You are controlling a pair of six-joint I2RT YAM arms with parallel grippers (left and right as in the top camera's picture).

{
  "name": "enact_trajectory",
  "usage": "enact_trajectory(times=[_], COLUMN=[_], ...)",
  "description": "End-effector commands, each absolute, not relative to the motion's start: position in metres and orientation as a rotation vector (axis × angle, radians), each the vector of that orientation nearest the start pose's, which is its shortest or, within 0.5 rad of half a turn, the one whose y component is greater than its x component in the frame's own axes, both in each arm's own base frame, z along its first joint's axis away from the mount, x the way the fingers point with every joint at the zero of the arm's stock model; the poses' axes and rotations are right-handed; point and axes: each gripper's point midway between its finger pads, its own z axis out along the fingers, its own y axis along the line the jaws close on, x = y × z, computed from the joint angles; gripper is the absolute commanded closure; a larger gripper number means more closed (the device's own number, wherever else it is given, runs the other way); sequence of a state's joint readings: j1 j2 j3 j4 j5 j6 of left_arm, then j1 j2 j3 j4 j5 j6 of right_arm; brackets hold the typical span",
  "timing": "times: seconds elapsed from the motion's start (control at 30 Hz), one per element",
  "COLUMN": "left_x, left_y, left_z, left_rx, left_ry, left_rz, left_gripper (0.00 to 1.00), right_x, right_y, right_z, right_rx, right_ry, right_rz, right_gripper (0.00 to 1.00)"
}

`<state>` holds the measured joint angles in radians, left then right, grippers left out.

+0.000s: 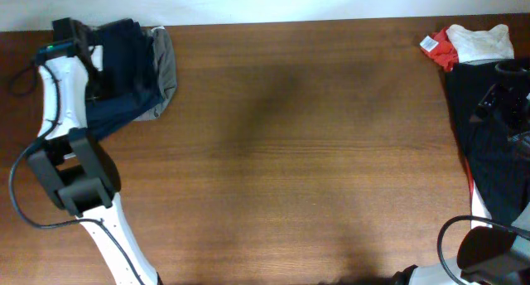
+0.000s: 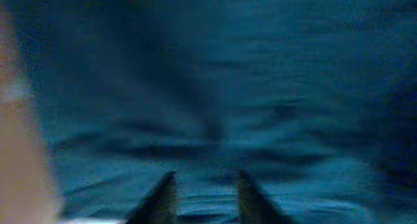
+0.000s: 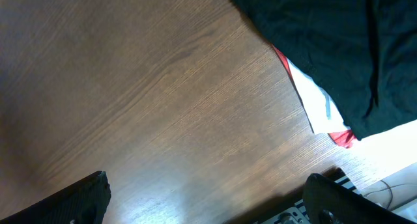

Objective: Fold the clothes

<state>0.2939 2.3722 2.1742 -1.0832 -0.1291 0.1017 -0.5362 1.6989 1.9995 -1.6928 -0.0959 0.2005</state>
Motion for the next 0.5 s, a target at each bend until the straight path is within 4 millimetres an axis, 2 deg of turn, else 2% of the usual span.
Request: enact_trajectory(times=[0.0,0.13,0.23,0.3,0.37,0.47], left_x=[0.491,0.481,0.471,0.463,0.452,0.434], left_y=[0.214,0.204,0.185,0.172,0.160,0.140], left_z=[0.163,0.201,0.201,0.188,0.162,0.113], left_rx=[-0.507,-0.499,-0.476,-0.472,-0.479,-0.506], left_ry=[2.649,2.595,2.643,2.711,2.801,2.928], left_rz=[0.384,0.281,0.164,0.077,-0.012,-0.155], left_gripper=[0.99,0.99,0.99,0.99,0.99,0.99], right_x=[0.276,0.276,0.276,0.276,0.276,0.276], right_y=[-0.145,-0.145,-0.145,-0.145,-0.145,-0.145], right_z=[0.266,0.266,0.266,0.266,0.266,0.266], right_rx=[1.038,1.038,1.038,1.038,1.038,1.038], right_ry=[2.757,2.757,2.757,2.757,2.757,2.757], right_rz=[0.091,0.091,0.091,0.091,0.091,0.091], right_gripper=[0.02,0.02,0.02,0.02,0.02,0.02])
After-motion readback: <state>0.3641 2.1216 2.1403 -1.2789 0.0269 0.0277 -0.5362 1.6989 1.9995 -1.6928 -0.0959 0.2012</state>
